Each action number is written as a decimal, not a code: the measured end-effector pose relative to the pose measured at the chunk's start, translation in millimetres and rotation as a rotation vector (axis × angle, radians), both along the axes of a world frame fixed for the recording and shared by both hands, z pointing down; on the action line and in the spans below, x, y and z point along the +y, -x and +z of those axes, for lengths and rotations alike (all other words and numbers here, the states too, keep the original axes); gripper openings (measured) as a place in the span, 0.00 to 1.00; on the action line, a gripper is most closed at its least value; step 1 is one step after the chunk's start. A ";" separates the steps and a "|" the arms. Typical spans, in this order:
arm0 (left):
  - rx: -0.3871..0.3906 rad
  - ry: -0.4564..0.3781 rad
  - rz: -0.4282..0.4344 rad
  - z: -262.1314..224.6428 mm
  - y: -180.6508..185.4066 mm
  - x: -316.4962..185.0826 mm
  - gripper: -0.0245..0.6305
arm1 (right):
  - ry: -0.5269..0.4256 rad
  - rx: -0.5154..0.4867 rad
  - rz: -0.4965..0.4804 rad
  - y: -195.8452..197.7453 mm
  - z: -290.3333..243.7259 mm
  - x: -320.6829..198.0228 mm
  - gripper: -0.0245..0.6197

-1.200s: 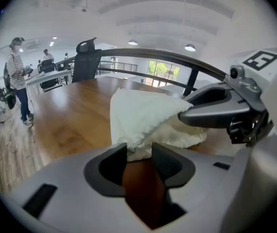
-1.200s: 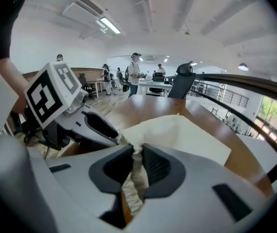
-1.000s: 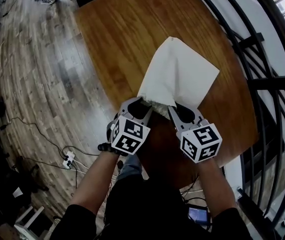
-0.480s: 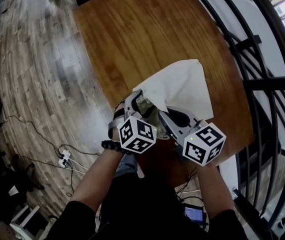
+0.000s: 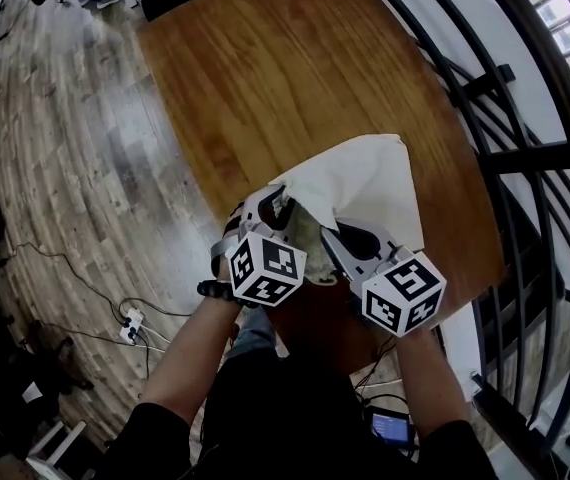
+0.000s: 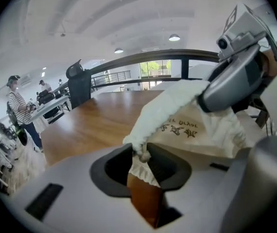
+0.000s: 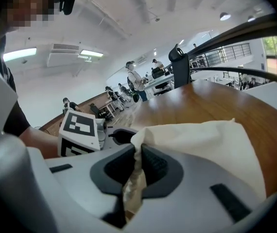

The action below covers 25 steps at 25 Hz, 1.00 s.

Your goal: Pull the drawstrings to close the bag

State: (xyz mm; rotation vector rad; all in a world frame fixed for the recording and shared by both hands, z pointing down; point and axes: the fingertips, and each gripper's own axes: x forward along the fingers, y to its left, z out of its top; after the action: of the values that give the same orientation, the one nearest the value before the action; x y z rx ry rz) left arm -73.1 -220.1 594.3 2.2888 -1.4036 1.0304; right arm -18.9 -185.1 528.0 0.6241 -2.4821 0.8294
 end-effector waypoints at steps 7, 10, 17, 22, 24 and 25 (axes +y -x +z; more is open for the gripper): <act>0.040 0.079 0.070 1.1 -3.4 12.2 0.13 | -0.049 0.121 0.047 -15.8 14.8 -7.6 0.07; 0.058 0.099 0.068 2.2 -3.6 14.7 0.12 | -0.061 0.124 0.027 -15.6 12.9 -2.8 0.07; 0.150 0.153 0.079 -4.1 -7.5 30.5 0.11 | -0.159 0.290 0.032 -44.6 29.5 -1.6 0.07; 0.318 0.236 0.037 -12.3 -9.7 43.8 0.11 | -0.122 0.181 0.067 -54.9 27.1 5.7 0.14; 0.338 0.246 0.025 -12.3 -8.2 48.8 0.11 | -0.119 0.131 0.089 -59.3 19.1 12.5 0.24; 0.339 0.249 0.024 -11.1 -7.4 51.2 0.11 | -0.119 0.120 0.106 -64.4 15.9 15.7 0.25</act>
State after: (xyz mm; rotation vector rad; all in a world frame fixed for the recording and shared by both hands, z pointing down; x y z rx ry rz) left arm -65.8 -168.8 583.2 2.1739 -1.0531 0.7309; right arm 45.5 -169.4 544.0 0.8283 -2.4196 0.6644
